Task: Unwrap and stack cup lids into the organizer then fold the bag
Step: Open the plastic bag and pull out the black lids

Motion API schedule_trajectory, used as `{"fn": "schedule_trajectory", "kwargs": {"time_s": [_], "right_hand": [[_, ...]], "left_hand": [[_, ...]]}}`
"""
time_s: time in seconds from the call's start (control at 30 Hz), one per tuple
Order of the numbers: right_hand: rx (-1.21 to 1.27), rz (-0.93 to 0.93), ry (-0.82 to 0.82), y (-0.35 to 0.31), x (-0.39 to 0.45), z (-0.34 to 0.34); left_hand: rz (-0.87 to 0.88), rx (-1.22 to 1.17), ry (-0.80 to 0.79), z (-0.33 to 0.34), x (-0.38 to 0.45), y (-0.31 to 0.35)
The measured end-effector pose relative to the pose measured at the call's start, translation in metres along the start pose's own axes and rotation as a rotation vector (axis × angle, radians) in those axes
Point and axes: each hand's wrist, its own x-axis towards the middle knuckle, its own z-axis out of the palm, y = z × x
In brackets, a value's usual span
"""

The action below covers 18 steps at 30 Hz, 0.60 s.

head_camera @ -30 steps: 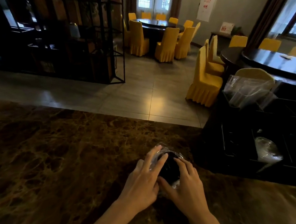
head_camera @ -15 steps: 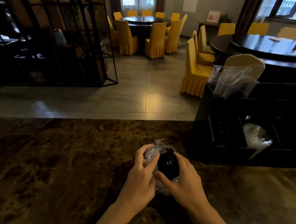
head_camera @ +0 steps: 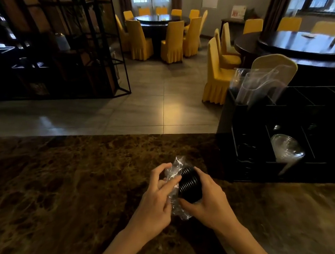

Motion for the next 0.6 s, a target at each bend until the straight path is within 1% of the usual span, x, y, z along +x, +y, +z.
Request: {"fn": "schedule_trajectory", "kwargs": {"time_s": [0.07,0.3,0.4,0.6], "right_hand": [[0.003,-0.008,0.015,0.0,-0.002,0.002],[-0.05,-0.006,0.209,-0.008,-0.009,0.005],[-0.018,-0.022,0.232,-0.01,-0.013,0.003],[0.044,-0.084,0.257,-0.021,-0.025,-0.005]], "left_hand": [[-0.004,0.03,-0.011,0.0,-0.001,0.0],[-0.074,0.167,0.031,-0.003,-0.003,-0.001],[-0.11,0.228,0.048,-0.007,-0.003,-0.003],[-0.195,0.236,0.098,-0.021,-0.005,0.001]]}}
